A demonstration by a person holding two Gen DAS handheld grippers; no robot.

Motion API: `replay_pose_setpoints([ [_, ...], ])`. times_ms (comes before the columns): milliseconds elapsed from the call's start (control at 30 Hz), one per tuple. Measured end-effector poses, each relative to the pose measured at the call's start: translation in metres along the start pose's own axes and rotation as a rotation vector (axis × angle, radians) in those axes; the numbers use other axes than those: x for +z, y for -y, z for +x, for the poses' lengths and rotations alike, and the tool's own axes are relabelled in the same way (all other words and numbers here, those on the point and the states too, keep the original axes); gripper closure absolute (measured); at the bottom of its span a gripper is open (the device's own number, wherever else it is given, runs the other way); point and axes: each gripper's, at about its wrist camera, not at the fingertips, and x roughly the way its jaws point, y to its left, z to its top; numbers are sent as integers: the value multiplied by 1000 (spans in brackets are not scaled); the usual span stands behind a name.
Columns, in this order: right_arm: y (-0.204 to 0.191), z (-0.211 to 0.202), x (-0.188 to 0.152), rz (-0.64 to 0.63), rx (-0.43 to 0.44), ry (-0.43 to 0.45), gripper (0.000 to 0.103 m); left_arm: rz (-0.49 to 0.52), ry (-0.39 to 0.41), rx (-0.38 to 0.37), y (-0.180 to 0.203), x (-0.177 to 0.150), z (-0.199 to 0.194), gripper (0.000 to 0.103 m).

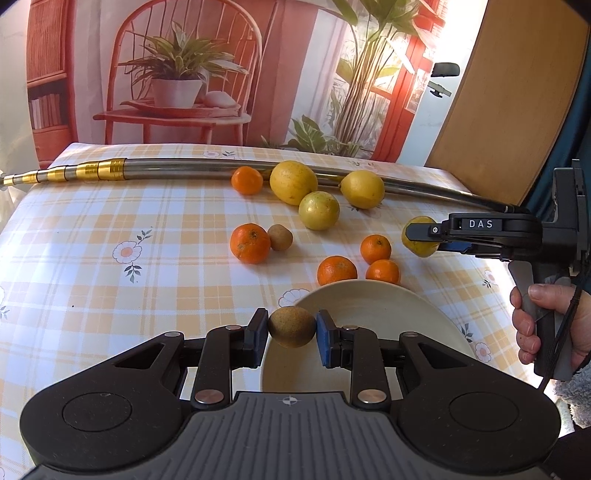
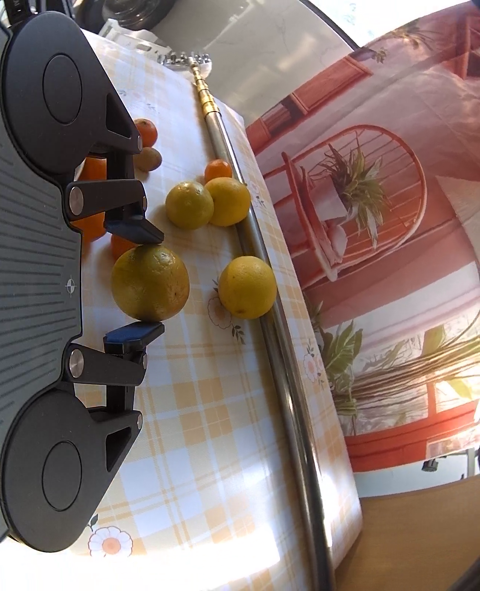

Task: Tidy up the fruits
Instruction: 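Lower the kiwi into the plate and open left gripper while right carries yellow fruit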

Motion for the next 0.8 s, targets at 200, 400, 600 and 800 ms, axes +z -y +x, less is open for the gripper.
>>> replay_pose_setpoints([
  [200, -27, -31, -20, -164, 11, 18, 61, 9, -4, -11, 4, -4, -2, 74],
  [400, -35, -48, -32, -168, 55, 13, 61, 20, -18, -30, 9, -11, -4, 74],
  [600, -51, -53, -47, -210, 77, -18, 61, 36, -36, -38, 13, -21, -6, 74],
  [800, -63, -54, -65, -233, 108, -58, 61, 42, -51, -38, 15, -26, -8, 74],
])
